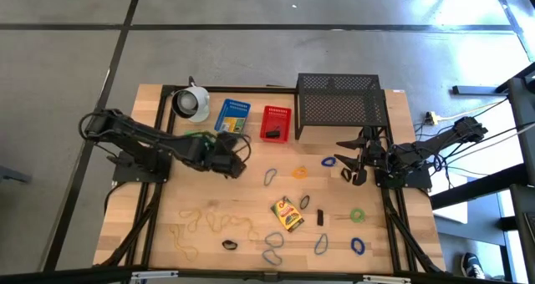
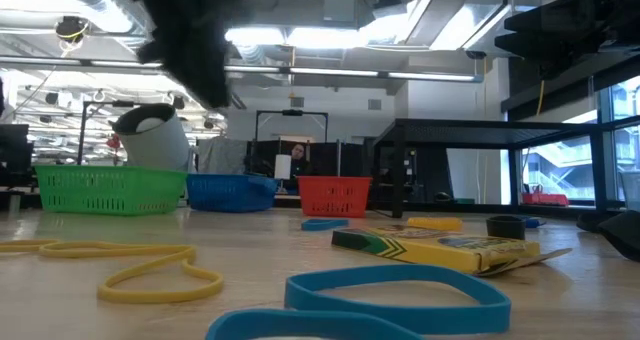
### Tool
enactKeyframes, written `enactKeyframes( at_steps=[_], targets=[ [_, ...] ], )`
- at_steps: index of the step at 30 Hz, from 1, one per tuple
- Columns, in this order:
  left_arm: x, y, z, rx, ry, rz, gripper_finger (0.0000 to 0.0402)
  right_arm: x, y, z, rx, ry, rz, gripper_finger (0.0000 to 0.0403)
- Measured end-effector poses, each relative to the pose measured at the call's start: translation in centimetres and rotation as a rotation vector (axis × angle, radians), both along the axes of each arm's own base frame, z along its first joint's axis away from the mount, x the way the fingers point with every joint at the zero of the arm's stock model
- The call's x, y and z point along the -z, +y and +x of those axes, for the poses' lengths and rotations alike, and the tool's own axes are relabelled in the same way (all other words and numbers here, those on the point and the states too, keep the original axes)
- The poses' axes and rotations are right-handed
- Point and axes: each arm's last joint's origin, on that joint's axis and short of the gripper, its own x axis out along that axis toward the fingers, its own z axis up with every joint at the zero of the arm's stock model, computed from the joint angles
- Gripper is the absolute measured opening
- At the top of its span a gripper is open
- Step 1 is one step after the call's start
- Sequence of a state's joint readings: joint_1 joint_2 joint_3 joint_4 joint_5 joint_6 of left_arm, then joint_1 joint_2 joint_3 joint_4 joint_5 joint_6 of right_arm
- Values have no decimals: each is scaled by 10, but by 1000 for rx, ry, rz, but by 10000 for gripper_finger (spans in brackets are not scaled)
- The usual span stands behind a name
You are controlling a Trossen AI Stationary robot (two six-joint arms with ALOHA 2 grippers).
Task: Pick & Place Office Desk Supplies
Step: Put the blue rubber band into the red bin
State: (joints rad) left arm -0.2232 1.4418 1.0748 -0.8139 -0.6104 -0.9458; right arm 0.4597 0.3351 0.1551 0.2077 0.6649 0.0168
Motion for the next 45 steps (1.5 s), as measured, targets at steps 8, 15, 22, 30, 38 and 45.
enactKeyframes(
  at_steps=[8,15,22,30,38,45],
  targets=[
    [13,-30,33,245,-131,38,100,0,0,0,0,-1,0,201],
    [47,-43,61,381,-117,-43,101,0,0,0,0,0,0,201],
    [83,-39,78,361,-70,-44,101,0,0,0,0,0,0,201],
    [115,-25,88,290,-10,-41,101,0,0,0,0,0,0,201],
    [128,-18,94,269,-17,-42,101,0,0,0,0,0,0,201],
    [129,-15,92,247,11,12,100,0,0,0,0,0,0,201]
  ],
)
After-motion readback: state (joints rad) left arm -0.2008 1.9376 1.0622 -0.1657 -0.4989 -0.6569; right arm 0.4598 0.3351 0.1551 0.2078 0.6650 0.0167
